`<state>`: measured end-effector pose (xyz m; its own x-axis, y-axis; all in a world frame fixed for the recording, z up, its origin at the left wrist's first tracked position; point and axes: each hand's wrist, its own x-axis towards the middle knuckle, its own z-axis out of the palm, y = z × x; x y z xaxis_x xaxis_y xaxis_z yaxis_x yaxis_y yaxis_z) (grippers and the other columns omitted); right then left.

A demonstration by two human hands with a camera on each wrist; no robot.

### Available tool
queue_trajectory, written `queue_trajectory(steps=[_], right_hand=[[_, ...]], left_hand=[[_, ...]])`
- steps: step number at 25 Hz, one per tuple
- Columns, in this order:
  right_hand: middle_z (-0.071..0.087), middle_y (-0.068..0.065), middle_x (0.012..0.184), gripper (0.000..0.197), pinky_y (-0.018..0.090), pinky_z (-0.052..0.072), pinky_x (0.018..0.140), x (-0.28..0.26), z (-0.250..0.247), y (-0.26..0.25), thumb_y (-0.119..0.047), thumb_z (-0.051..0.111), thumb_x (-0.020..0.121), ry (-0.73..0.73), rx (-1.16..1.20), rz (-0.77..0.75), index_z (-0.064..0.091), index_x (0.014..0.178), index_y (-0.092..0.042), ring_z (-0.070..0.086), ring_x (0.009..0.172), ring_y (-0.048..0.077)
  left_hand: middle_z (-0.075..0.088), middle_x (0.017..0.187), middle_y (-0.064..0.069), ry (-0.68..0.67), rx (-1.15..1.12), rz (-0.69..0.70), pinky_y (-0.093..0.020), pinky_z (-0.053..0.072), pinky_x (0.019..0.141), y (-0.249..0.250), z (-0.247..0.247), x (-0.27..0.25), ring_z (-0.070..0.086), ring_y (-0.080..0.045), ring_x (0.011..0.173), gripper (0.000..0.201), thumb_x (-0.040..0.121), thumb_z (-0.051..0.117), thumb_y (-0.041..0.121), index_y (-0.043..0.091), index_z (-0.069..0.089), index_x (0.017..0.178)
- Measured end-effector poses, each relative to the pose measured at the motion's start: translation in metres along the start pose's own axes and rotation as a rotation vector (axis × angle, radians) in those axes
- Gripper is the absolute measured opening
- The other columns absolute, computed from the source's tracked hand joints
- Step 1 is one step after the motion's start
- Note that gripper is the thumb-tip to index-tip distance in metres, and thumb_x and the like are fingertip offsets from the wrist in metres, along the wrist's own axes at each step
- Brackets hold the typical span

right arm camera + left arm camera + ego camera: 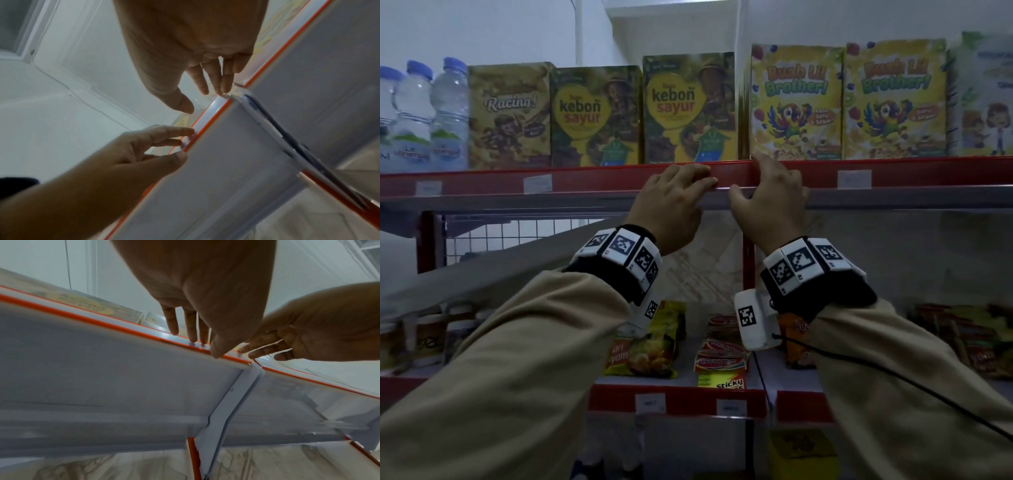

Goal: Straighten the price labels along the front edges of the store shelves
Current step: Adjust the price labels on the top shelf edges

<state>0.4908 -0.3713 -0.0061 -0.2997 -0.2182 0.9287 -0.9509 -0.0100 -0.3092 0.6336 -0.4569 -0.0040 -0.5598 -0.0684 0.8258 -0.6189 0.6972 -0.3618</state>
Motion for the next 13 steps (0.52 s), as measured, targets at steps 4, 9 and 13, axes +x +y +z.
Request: queue_trajectory(steps=[4,9,13], right_hand=[[0.050,0.010,0.129,0.058,0.034,0.040,0.100,0.006,-0.001,-0.007,-0.028,0.062,0.080,0.017,0.206,0.089,0.047,0.132,-0.009,0.048,0.117,0.024],[0.040,0.010,0.129,0.048,0.034,0.033,0.106,0.018,-0.007,-0.010,-0.030,0.063,0.079,-0.053,0.168,0.151,0.053,0.123,-0.016,0.041,0.122,0.026],[0.035,0.010,0.129,0.047,0.049,0.030,0.101,0.025,-0.006,-0.014,-0.044,0.062,0.074,-0.104,-0.179,0.111,0.049,0.113,-0.021,0.031,0.125,0.032]], left_hand=[[0.046,0.138,-0.005,0.106,-0.143,0.003,-0.043,0.038,0.095,-0.004,0.007,0.002,0.041,-0.027,0.125,0.045,0.088,0.053,0.021,0.015,0.051,0.133],[0.049,0.131,-0.008,0.175,-0.134,-0.036,-0.041,0.036,0.094,-0.020,0.009,0.001,0.045,-0.029,0.118,0.043,0.088,0.052,0.021,0.014,0.052,0.130],[0.048,0.128,-0.009,0.192,-0.131,-0.173,-0.042,0.036,0.096,-0.043,0.006,-0.005,0.044,-0.029,0.118,0.045,0.089,0.054,0.028,0.015,0.050,0.132]])
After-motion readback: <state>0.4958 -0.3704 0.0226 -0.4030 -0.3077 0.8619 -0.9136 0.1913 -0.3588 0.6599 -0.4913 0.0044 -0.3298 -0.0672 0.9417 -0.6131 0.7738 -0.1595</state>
